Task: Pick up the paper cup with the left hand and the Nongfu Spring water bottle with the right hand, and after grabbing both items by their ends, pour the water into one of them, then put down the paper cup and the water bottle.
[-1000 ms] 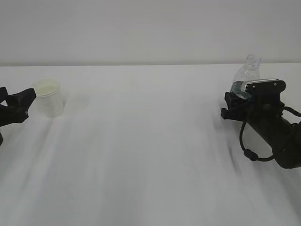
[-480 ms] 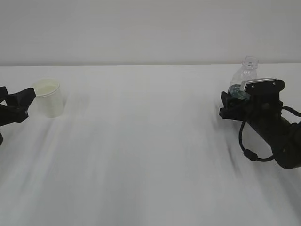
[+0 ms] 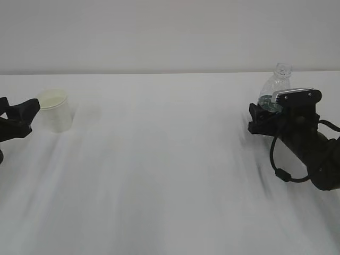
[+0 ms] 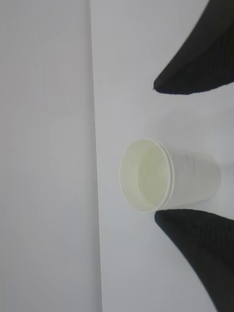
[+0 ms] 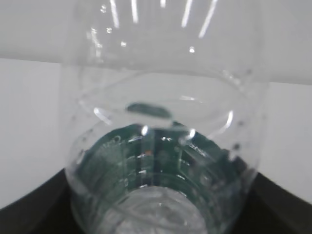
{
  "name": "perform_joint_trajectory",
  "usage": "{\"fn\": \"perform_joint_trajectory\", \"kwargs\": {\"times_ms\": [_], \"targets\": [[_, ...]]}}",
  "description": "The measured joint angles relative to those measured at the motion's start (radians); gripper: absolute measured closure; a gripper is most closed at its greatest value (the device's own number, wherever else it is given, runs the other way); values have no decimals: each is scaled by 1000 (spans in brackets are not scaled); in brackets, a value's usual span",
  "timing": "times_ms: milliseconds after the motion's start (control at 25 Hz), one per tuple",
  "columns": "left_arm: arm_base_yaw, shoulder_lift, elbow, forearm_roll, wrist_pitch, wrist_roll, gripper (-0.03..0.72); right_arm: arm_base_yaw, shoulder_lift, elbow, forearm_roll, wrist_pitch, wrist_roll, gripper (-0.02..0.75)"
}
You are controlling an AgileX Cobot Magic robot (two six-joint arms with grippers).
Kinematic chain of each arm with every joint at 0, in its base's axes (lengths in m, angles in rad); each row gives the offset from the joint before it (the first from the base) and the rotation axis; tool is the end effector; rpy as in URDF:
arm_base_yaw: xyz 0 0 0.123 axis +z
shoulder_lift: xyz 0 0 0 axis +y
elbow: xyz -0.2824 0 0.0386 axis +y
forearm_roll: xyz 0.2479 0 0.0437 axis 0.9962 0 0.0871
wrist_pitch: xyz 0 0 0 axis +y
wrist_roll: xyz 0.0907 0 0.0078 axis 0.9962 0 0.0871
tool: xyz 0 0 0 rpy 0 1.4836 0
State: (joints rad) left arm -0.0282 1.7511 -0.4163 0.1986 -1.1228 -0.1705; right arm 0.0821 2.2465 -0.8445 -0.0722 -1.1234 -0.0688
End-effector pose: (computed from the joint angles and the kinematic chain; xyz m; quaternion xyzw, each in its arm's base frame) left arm 0.2773 -0.0240 0.1511 0.0380 0.7507 -0.1037 0.6513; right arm 0.3788 0.0371 0.0647 -0.0908 0.7663 0.0194 0.6358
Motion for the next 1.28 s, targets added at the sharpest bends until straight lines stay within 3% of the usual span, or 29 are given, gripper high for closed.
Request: {"fn": "perform_joint_trajectory", "kwargs": {"times_ms": [1280], "targets": [[0,-71,2,15,38,0,165,0,-245,302,-24,-19,16,161]]}}
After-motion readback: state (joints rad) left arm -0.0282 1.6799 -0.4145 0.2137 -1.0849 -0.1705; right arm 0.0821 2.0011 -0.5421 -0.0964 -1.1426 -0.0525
